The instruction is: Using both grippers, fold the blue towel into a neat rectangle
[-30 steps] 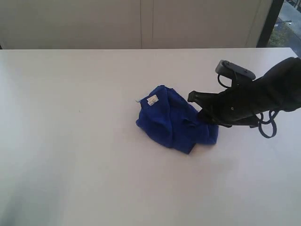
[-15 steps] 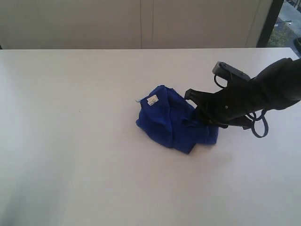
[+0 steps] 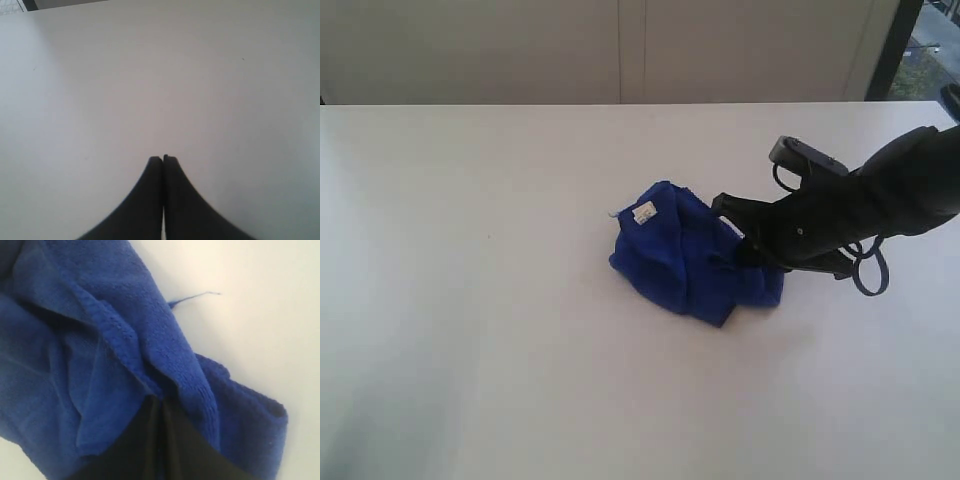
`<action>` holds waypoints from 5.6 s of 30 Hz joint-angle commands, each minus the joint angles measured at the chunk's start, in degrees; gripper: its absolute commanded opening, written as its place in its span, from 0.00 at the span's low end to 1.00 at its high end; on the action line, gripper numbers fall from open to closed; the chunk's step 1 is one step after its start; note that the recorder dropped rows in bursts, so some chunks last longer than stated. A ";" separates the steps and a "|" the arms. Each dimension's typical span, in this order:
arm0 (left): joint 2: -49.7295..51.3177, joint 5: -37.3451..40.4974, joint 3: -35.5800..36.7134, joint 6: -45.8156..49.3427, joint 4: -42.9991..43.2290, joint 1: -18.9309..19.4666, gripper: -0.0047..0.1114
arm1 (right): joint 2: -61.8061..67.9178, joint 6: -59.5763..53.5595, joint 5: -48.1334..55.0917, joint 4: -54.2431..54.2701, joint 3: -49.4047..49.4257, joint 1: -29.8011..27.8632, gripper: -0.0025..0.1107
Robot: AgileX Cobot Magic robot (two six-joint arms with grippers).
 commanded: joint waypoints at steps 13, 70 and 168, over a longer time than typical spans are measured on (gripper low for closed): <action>-0.29 -0.15 0.28 -0.36 -0.12 0.19 0.04 | -12.54 -10.07 -0.86 -3.92 -0.08 0.29 0.02; -0.29 -22.71 0.28 -10.53 -0.12 0.19 0.04 | -15.82 -8.65 -2.95 -32.94 0.90 0.29 0.02; 117.10 18.31 -74.49 64.13 -81.90 -22.57 0.04 | -15.82 -8.03 2.62 -31.52 0.90 0.29 0.02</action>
